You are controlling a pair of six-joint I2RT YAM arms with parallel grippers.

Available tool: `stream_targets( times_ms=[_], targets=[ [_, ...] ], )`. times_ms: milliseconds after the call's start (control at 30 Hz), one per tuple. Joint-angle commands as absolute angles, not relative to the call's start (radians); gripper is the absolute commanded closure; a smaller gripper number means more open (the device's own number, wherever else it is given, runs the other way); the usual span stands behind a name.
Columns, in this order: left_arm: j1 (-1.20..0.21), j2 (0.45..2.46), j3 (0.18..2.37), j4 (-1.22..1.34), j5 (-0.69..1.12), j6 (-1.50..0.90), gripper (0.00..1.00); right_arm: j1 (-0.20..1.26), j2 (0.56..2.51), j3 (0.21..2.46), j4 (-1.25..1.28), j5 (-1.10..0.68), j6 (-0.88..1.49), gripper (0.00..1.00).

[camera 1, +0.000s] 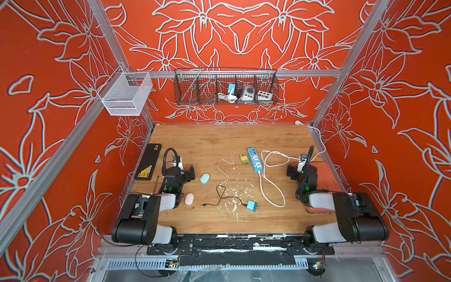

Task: Charge the bluetooth headset
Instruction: Pick up the plug from the center of the board.

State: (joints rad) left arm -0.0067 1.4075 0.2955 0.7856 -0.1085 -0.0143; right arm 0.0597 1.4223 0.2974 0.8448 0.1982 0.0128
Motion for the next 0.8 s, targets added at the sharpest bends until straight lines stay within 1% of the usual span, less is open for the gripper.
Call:
stream_targets(
  times_ms=[0, 767],
  targets=[
    [-0.006, 1.410, 0.312, 0.777, -0.096, 0.003, 0.01, 0.063, 1.424, 0.312, 0.842, 0.186, -0.002, 0.02],
    [0.008, 1.407, 0.318, 0.764, -0.069, -0.002, 0.01, 0.063, 1.427, 0.310, 0.851, 0.186, -0.003, 0.02]
  ],
)
